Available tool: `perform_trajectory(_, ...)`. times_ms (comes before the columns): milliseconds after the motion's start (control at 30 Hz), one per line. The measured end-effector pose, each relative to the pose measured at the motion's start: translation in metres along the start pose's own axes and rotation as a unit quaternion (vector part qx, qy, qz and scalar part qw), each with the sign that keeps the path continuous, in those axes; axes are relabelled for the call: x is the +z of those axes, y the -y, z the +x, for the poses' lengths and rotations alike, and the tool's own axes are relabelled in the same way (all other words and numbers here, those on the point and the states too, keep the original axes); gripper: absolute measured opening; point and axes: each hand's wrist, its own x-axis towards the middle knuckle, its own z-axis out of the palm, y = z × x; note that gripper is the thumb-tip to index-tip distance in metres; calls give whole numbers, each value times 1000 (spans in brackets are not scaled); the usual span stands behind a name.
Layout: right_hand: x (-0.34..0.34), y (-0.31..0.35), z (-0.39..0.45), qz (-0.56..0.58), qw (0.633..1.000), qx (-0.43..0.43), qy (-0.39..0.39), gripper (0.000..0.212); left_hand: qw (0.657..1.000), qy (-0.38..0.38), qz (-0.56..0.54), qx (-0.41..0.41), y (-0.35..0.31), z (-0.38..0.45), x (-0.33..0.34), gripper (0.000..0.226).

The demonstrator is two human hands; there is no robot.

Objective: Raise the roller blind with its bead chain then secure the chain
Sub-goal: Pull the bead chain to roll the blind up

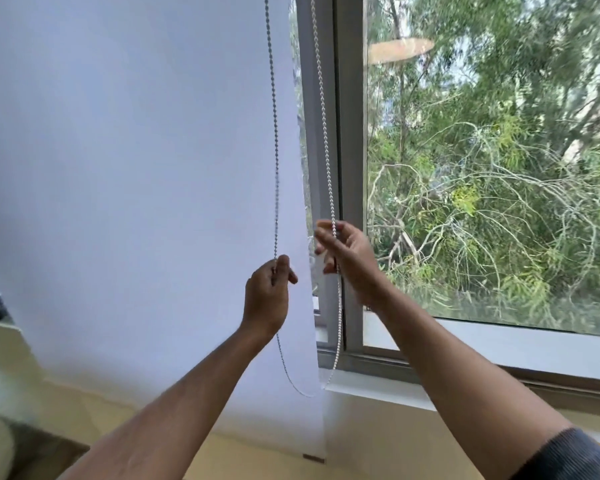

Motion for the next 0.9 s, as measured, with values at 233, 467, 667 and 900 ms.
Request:
perform_trajectory(233,7,27,34,134,987,-89,10,25,999,-18,18,42,11,-5,-9,48)
perform_trajectory(467,10,9,32,157,985,-71,-3,27,999,7,-13,49,2,-3,-14,44)
perform_trajectory(667,21,12,27,90,994,-49,-38,30,995,11,-25,97,-1,-4,-12,42)
perform_trajectory(900,9,5,29,42,995,-68,-52,33,996,13,-54,64,12,-7,-6,48)
